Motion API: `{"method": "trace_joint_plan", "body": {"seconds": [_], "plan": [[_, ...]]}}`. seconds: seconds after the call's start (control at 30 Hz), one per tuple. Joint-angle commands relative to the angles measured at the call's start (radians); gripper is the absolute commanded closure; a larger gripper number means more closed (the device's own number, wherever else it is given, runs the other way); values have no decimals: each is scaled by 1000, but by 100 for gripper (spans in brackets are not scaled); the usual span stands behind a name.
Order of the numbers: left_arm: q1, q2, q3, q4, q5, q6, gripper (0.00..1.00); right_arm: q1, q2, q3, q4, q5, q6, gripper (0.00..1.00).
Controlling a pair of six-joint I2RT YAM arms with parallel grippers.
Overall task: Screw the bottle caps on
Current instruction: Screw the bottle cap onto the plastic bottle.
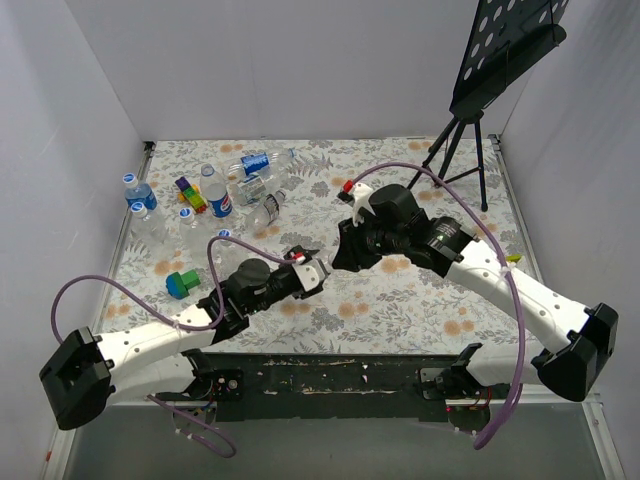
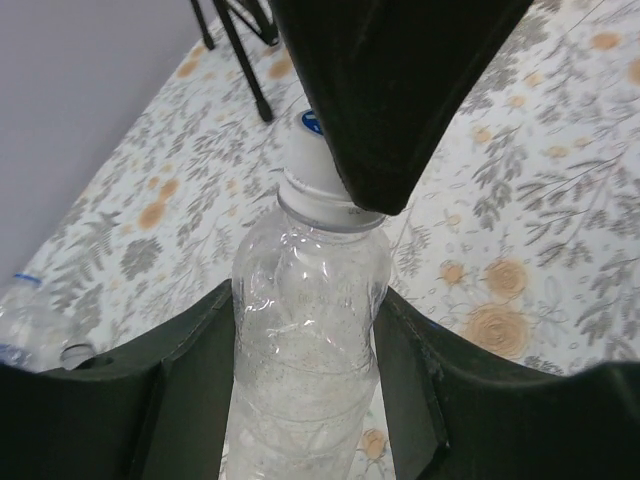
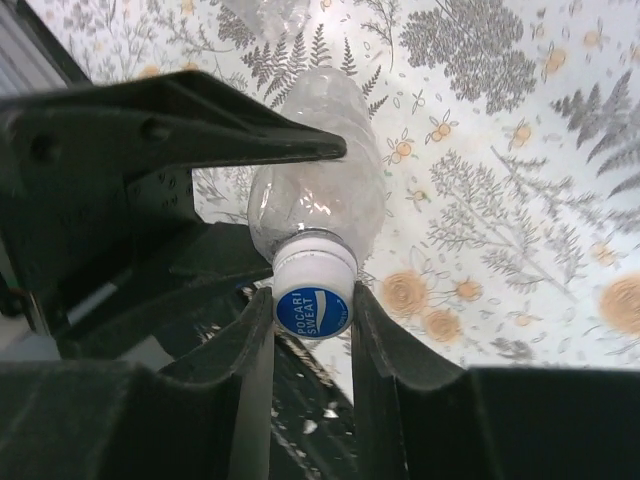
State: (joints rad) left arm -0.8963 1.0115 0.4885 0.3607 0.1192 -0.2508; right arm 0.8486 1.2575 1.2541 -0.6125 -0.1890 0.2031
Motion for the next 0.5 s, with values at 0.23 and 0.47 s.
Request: {"method": "trace_joint_plan", "body": {"seconds": [0.23, 0.47], "plan": [[42, -31, 79, -43, 20, -42, 85, 4, -78, 88, 51, 83, -34, 42], [218, 19, 173, -146, 572, -182, 84, 4, -153, 133, -42, -116, -543, 35]]}}
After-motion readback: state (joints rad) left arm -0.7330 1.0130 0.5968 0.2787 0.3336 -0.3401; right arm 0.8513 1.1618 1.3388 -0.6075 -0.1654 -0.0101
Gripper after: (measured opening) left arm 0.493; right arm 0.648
